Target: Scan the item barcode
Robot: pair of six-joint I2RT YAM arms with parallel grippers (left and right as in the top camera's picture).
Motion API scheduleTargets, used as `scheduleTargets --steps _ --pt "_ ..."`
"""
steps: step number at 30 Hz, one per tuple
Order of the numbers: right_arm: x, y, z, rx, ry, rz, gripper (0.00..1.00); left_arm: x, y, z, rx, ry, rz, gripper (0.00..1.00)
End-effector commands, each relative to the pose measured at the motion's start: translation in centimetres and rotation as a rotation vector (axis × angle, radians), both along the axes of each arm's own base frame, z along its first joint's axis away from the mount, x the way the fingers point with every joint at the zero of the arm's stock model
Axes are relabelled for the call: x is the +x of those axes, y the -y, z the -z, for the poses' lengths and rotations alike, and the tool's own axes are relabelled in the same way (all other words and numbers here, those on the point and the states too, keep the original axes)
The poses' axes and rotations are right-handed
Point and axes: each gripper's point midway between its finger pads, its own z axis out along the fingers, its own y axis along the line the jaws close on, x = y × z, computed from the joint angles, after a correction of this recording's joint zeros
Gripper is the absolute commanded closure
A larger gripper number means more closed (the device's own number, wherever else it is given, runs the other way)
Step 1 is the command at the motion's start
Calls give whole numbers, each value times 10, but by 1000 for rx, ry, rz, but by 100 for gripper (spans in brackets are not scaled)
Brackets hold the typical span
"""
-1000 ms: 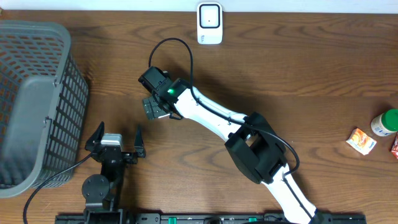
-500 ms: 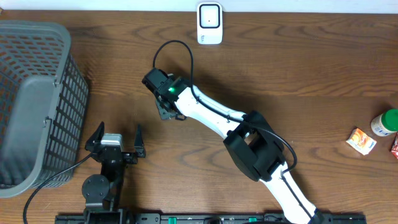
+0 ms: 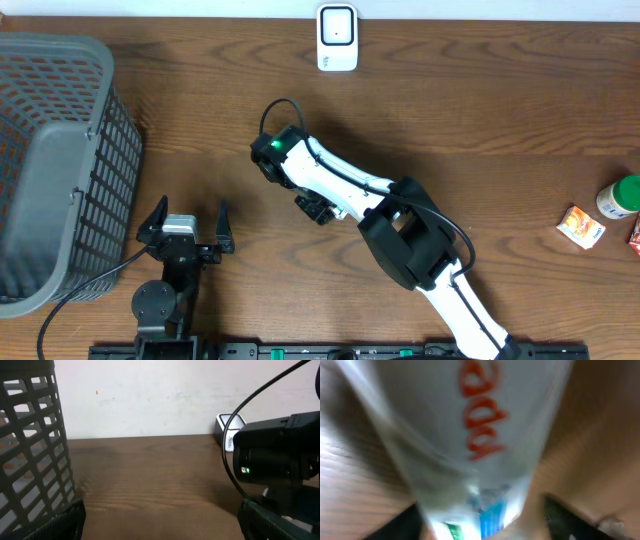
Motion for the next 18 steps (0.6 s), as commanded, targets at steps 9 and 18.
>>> scheduleTargets --steps 9,18 --pt "20 -58 -36 408 79 123 45 0 -1 -1 -5 5 -8 4" --pt "57 -64 -51 625 112 342 99 -4 -1 37 -4 -149 -9 4"
